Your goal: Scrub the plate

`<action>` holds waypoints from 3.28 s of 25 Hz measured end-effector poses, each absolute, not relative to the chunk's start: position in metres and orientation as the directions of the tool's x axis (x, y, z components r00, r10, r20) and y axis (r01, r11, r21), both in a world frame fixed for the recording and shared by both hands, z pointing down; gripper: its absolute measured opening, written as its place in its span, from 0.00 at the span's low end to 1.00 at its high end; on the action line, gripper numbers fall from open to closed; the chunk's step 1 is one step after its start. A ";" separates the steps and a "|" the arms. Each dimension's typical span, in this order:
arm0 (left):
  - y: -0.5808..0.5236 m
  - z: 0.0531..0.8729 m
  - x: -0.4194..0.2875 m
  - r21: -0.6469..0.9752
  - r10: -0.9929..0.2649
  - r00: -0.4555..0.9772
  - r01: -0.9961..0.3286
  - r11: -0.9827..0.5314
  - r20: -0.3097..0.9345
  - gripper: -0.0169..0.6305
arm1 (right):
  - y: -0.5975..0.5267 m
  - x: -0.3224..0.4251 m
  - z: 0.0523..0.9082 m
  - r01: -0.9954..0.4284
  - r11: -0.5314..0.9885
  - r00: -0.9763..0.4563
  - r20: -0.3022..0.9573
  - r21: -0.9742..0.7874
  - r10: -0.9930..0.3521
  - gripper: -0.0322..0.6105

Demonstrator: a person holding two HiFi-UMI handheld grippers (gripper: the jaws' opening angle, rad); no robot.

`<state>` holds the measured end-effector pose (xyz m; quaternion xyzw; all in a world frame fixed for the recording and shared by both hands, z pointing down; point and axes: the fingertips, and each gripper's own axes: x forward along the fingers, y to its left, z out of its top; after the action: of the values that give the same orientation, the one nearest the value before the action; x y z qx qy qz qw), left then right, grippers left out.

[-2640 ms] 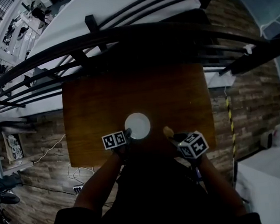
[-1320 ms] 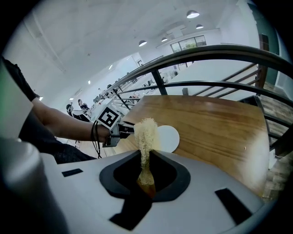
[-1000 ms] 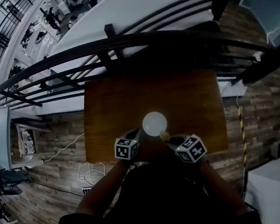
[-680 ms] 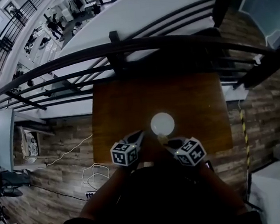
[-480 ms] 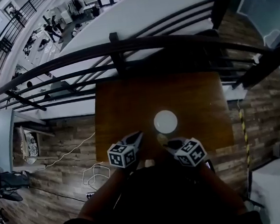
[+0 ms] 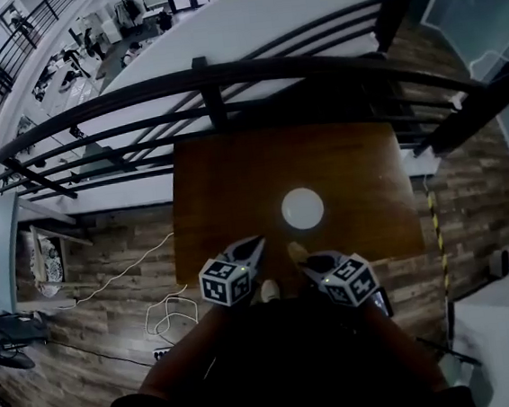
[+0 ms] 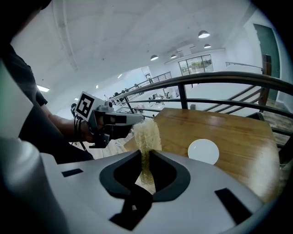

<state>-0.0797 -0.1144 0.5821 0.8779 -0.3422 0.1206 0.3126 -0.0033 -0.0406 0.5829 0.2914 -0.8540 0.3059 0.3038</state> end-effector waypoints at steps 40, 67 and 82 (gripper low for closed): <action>0.113 0.541 0.106 0.366 -0.637 0.642 -0.767 -0.527 0.428 0.04 | 0.141 0.233 0.577 -0.596 0.694 -0.749 0.592 -0.405 -0.298 0.13; 0.285 0.530 -0.019 0.412 -0.523 0.752 -0.658 -0.630 0.402 0.04 | 0.299 0.077 0.544 -0.648 0.660 -0.730 0.557 -0.379 -0.397 0.13; 0.371 0.504 -0.052 0.381 -0.524 0.775 -0.631 -0.676 0.354 0.04 | 0.396 0.031 0.518 -0.651 0.685 -0.728 0.523 -0.327 -0.443 0.13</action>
<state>-0.0523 0.3709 0.5044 0.9090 -0.3177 0.1083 0.2473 0.0307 0.3961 0.5178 0.3060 -0.8945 0.2528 0.2056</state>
